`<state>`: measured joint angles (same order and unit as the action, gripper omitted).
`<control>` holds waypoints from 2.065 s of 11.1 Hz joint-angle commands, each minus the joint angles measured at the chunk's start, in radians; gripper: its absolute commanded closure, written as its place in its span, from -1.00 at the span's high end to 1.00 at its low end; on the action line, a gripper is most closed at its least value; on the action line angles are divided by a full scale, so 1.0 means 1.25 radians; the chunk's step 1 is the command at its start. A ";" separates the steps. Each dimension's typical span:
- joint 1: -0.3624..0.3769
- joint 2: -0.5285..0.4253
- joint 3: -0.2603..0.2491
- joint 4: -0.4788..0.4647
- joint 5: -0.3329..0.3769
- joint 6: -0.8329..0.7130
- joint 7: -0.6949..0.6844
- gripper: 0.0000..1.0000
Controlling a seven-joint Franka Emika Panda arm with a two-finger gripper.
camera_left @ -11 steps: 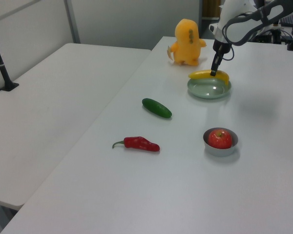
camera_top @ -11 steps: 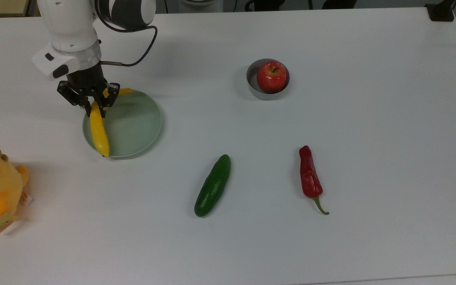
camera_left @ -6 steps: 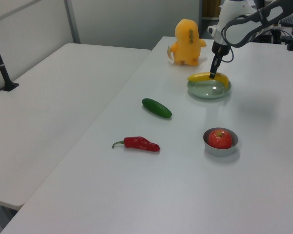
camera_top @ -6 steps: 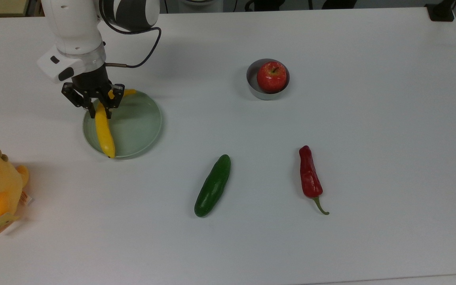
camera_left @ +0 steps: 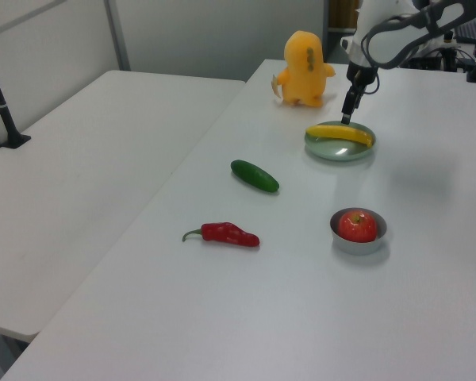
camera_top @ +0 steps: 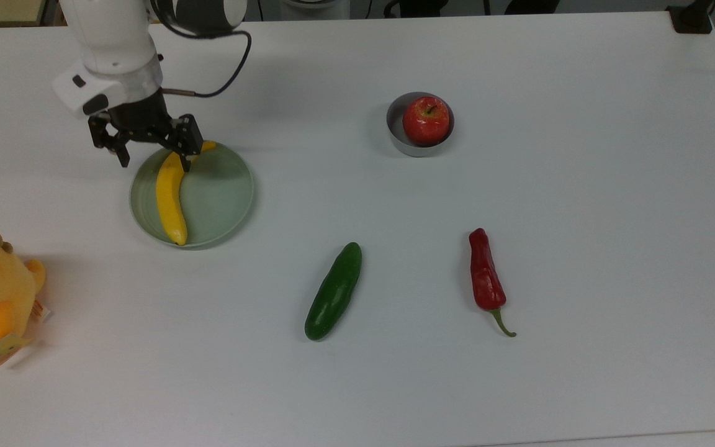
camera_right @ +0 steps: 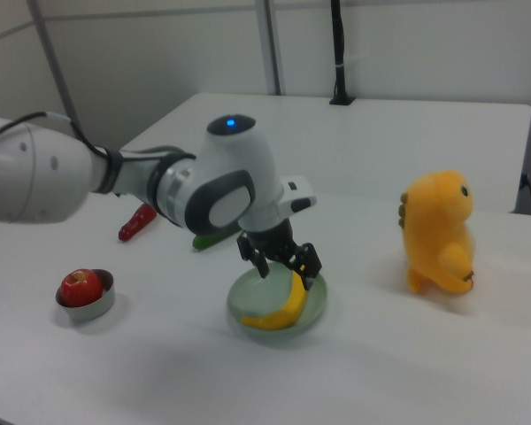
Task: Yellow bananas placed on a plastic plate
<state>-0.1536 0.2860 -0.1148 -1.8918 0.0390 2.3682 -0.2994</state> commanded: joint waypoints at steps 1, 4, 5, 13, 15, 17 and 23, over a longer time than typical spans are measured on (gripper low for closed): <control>0.007 -0.094 -0.003 0.026 0.014 -0.178 0.096 1.00; 0.010 -0.175 -0.008 0.079 0.011 -0.351 0.235 1.00; 0.011 -0.189 -0.010 0.104 0.011 -0.413 0.269 1.00; 0.131 -0.273 0.039 0.205 0.015 -0.570 0.506 1.00; 0.139 -0.288 0.090 0.204 0.015 -0.581 0.508 1.00; 0.170 -0.288 0.113 0.198 0.015 -0.579 0.506 1.00; 0.194 -0.275 0.108 0.165 0.007 -0.540 0.265 1.00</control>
<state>0.0863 -0.0528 0.0331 -1.6629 0.0405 1.6620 0.1819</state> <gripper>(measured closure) 0.000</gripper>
